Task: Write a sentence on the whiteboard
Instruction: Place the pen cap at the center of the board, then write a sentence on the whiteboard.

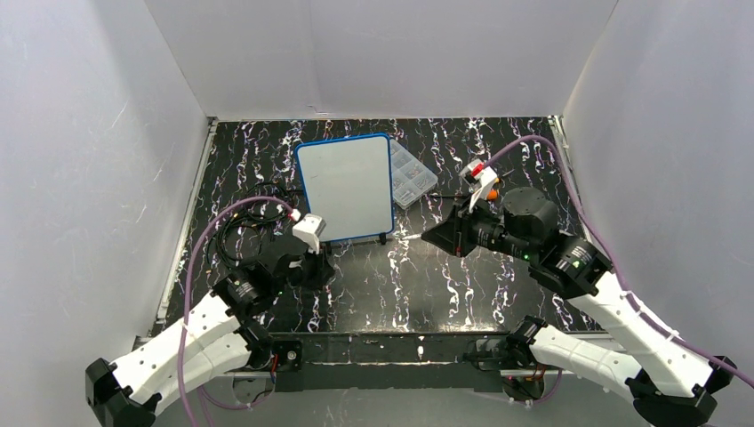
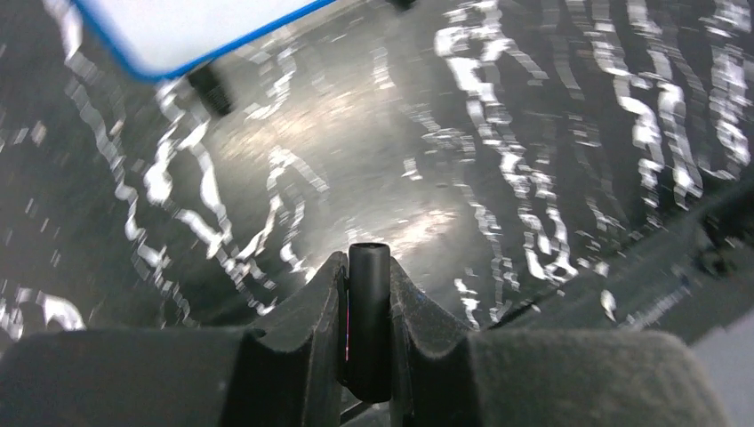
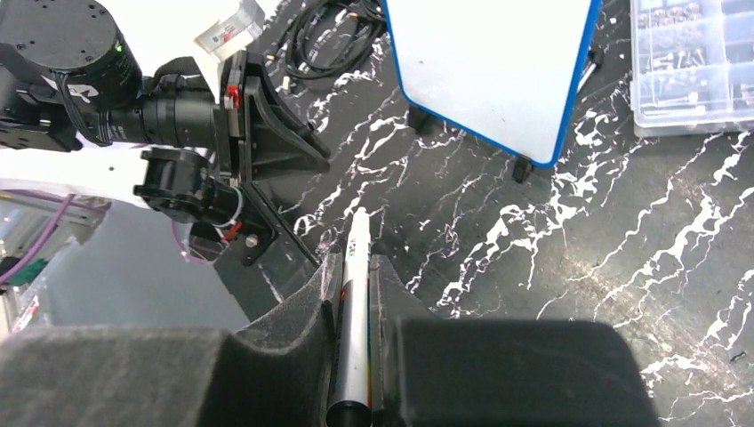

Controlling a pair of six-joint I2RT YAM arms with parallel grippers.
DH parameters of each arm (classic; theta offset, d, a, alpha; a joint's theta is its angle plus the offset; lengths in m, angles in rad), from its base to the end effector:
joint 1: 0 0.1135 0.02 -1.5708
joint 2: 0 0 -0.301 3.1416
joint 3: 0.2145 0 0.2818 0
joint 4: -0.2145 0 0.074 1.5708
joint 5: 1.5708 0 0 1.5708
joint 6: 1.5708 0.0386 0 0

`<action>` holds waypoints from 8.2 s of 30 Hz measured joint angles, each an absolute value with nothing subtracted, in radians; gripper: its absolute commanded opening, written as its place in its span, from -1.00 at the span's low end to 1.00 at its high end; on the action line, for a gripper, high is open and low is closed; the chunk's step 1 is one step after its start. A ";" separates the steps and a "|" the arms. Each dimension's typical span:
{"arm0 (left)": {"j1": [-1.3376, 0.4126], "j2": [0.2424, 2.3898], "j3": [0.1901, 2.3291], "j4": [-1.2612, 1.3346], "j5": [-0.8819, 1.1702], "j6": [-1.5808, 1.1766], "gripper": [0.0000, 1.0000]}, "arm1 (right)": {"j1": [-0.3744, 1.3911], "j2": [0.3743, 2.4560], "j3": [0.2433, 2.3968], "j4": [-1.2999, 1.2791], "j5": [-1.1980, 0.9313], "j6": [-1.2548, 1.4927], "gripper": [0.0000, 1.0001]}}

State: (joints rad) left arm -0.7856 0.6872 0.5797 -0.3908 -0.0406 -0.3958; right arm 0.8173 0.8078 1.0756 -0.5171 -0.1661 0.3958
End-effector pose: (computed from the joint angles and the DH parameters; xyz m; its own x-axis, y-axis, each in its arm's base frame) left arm 0.1187 -0.1166 0.2807 -0.5745 0.0298 -0.8180 0.4985 0.8054 -0.3208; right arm 0.1118 0.1285 0.4341 -0.4753 0.0491 -0.8784 -0.6997 0.5842 0.4113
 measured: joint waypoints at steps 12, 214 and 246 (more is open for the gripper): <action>-0.707 0.802 0.468 -0.451 -0.345 -0.677 -0.85 | 0.817 0.794 0.951 -0.460 -0.096 0.361 -0.97; -0.036 1.244 0.923 -0.129 0.631 0.152 -1.00 | 0.969 1.532 1.215 0.468 0.136 0.091 -0.97; -0.036 1.243 0.923 -0.130 0.631 0.153 -1.00 | 0.969 1.605 1.213 0.457 0.168 0.097 -0.97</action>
State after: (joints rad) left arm -0.0357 1.2434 0.9226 -0.1295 0.6312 0.1528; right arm 0.9688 1.6047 1.2125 0.4568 0.1677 0.0971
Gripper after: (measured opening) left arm 0.095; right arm 0.197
